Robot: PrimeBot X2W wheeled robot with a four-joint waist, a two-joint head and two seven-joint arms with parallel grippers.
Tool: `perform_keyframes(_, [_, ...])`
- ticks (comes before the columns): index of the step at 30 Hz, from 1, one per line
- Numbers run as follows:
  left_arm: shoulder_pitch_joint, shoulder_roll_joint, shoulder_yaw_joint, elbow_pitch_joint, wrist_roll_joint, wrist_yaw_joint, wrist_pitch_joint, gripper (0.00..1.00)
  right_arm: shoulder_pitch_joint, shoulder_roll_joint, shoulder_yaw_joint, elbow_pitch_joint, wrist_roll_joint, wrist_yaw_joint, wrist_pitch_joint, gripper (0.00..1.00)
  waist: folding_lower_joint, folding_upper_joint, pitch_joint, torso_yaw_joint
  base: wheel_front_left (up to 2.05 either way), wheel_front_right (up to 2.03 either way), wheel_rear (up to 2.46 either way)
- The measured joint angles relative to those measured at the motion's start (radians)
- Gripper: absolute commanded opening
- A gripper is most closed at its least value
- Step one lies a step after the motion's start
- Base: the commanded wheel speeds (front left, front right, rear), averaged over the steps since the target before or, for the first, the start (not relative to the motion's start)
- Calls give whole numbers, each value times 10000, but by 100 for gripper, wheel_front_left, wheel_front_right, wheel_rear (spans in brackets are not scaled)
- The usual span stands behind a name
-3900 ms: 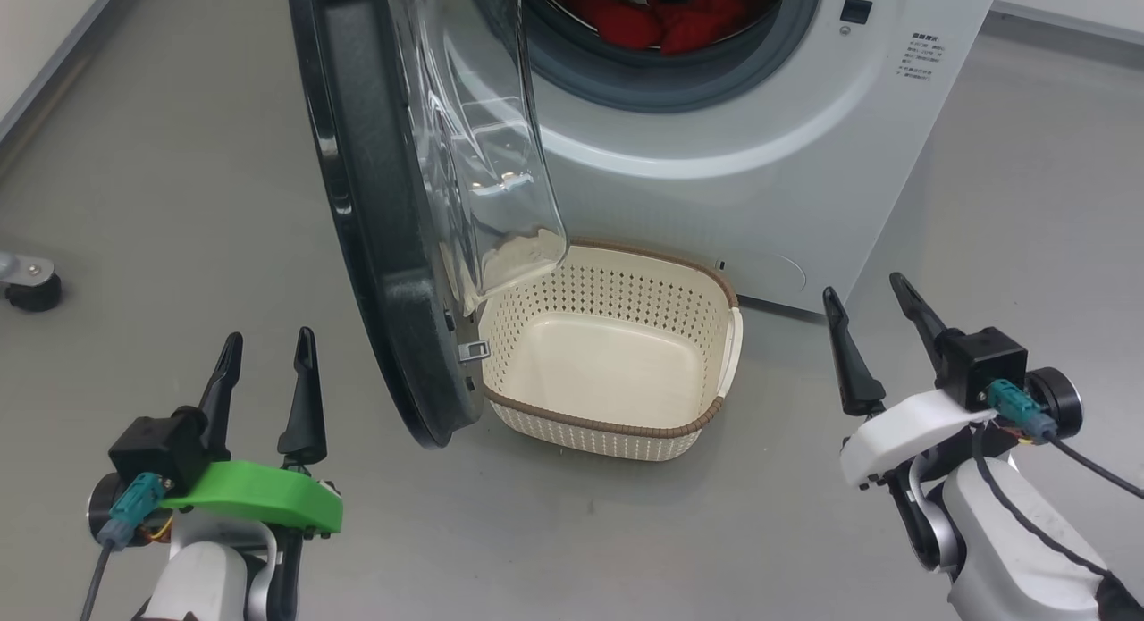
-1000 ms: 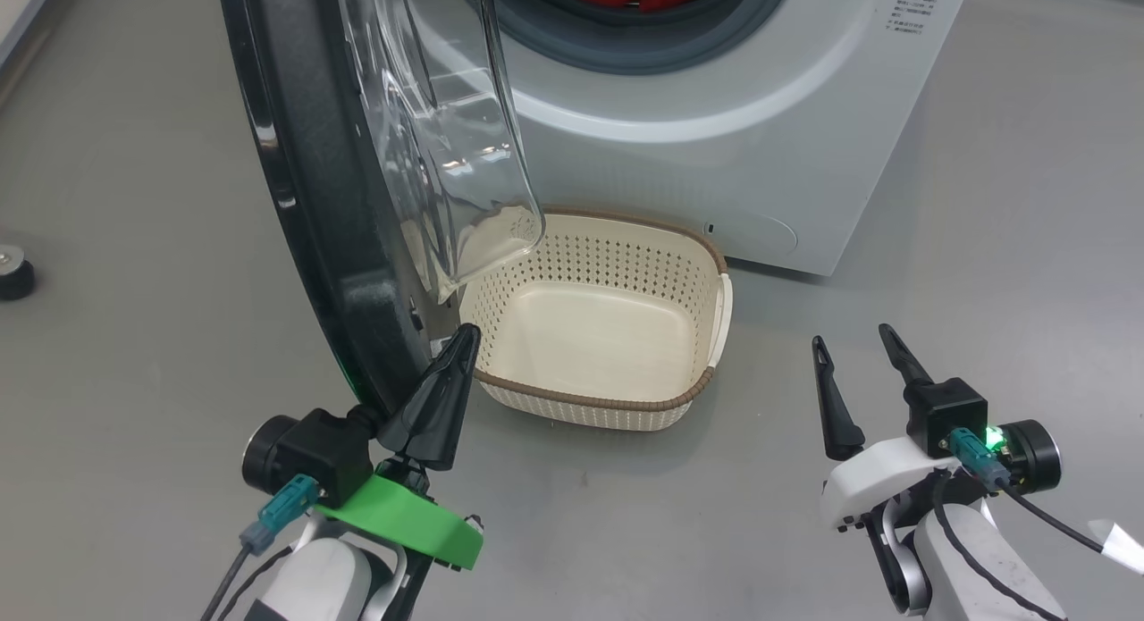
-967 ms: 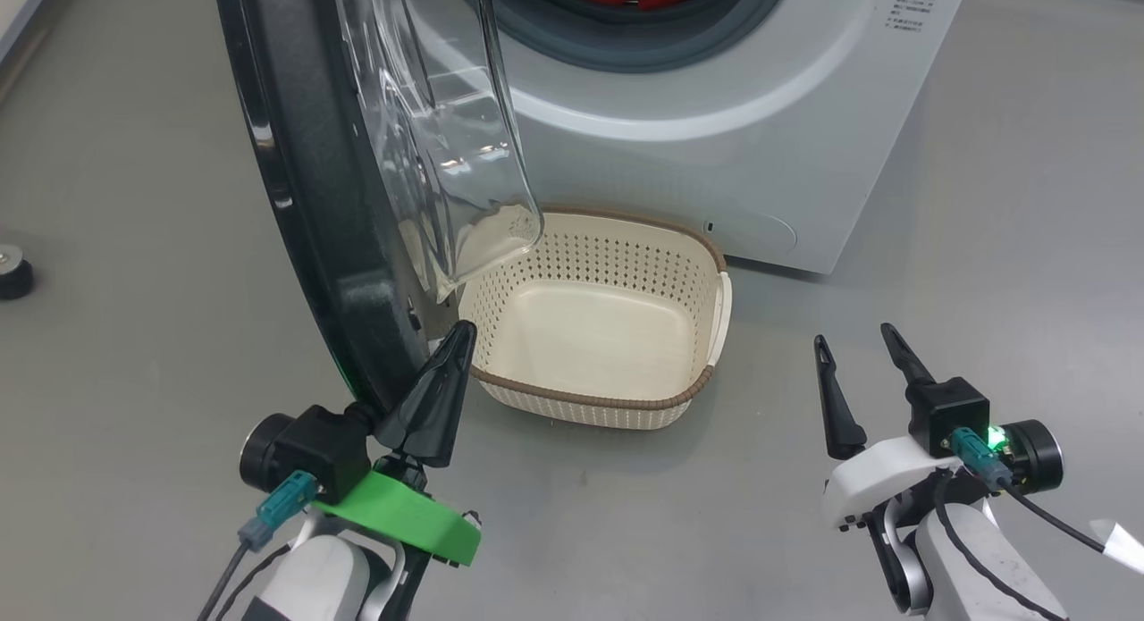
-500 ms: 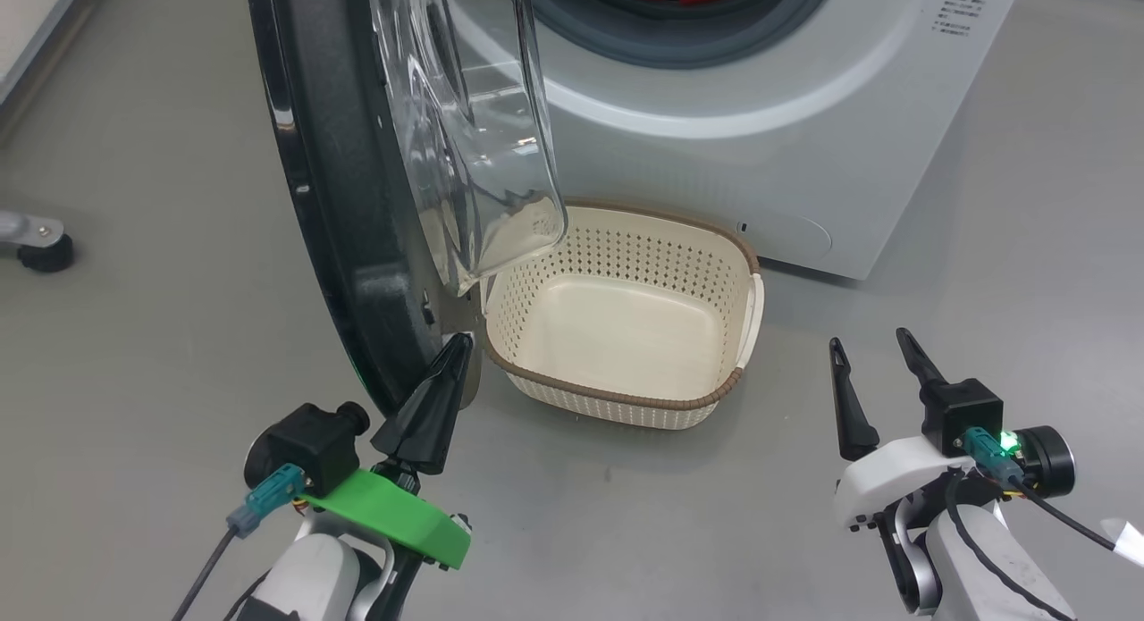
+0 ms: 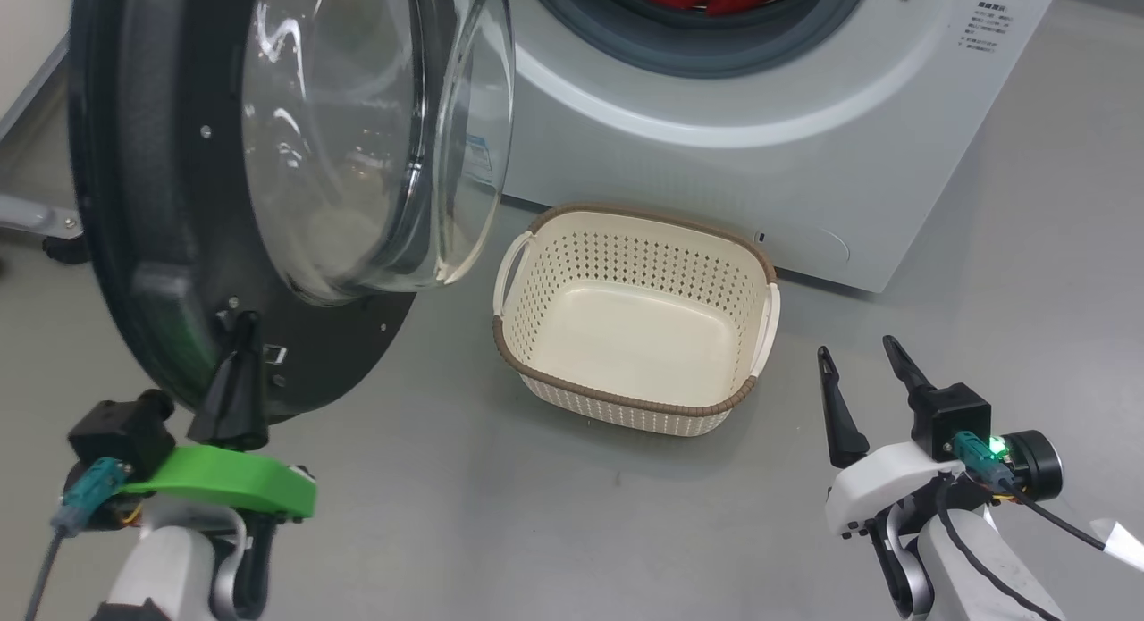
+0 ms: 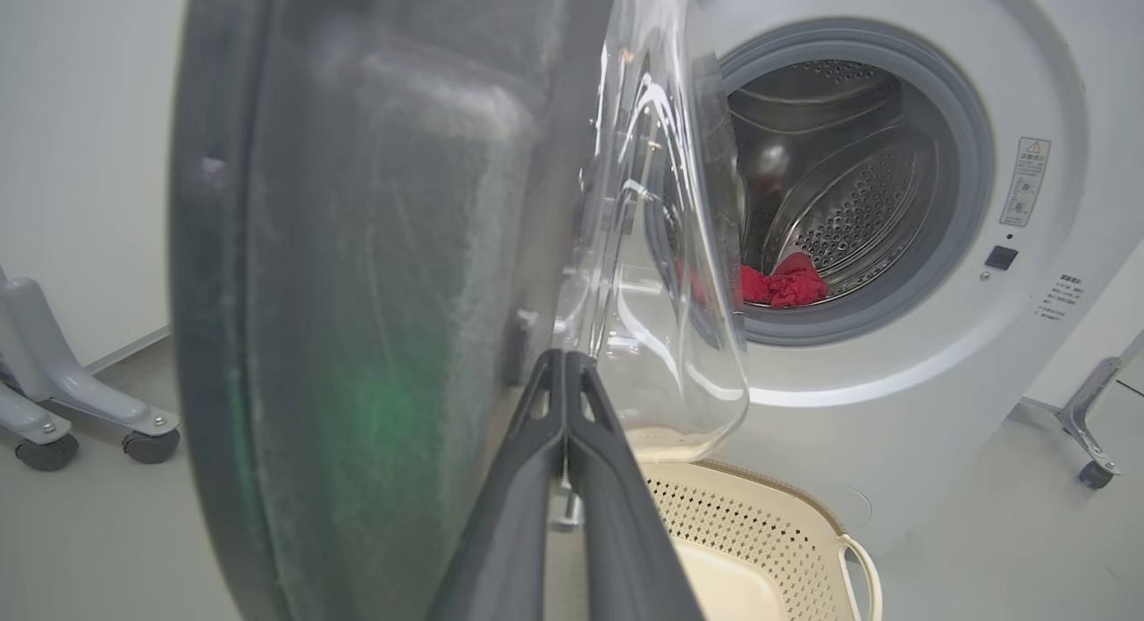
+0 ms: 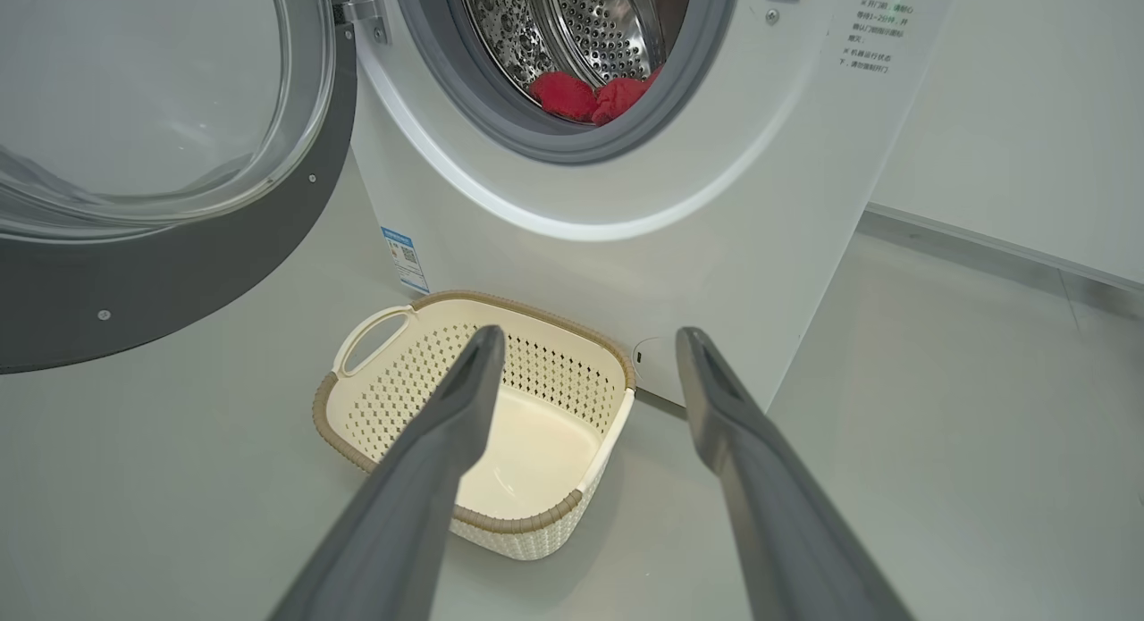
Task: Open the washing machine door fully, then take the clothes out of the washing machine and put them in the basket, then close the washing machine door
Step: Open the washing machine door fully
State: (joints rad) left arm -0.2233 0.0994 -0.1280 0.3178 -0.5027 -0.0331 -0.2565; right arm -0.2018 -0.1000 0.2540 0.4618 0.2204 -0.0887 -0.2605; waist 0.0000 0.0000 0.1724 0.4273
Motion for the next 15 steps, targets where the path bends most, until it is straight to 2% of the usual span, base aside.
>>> perform_keyframes(8, [-188,571,1218,625,-81,299,25,0,-87,38,13,36,-21,71,0,100,0,0,159,-247,0,0,0])
perform_keyframes(15, [-673,1110,1743,1396,-167,383,86,0,-207,38,-33,42,-38,75,0,100,0,0,377,-472,0,0,0])
